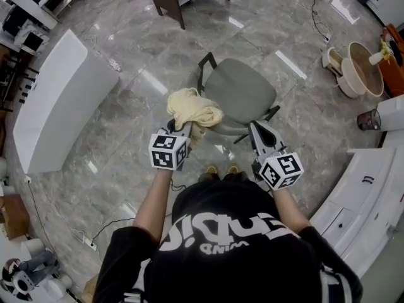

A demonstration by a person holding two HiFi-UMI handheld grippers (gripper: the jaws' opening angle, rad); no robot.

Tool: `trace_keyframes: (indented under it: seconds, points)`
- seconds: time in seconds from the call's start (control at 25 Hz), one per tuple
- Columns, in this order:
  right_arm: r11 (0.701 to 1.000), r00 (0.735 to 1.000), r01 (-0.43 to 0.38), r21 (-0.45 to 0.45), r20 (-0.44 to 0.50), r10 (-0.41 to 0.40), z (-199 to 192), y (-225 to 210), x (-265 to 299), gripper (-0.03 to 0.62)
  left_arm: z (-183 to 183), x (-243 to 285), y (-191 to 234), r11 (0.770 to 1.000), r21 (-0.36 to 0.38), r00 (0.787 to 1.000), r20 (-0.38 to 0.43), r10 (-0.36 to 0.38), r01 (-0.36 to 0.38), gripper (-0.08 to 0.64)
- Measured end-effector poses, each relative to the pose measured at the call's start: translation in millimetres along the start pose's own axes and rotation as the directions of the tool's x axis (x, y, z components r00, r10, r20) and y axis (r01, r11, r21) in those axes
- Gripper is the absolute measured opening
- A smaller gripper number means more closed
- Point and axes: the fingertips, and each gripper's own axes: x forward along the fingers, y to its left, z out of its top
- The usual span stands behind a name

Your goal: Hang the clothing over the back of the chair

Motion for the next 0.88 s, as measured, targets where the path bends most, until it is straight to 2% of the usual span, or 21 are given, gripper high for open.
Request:
trace_keyframes:
  seconds: [0.24,0.52,0.88]
  points:
    - [1.000,1.000,0.003,-0.001,-0.012,-0.003,-4.0,-3.6,3.0,0.014,-38.5,26.0,-1.2,1.000,0.018,0.996,-0.090,-0.005,0.007,0.058]
    - [1.000,0.999,0.027,-0.003,-0.029,-0.027,-8.7,-11.8,4.8,0.014,-82.2,51.1,8.6,1.000,0.003,0.985,-0.173,-0.002,0.003,0.060]
    - [0.999,0.999,0.038,0.003,-0.040,-0.037,-9.7,-17.0,3.5,0.014,-91.7,59.6,8.7,1.000,-0.028,0.984,-0.176,-0.002,-0.003,0.063]
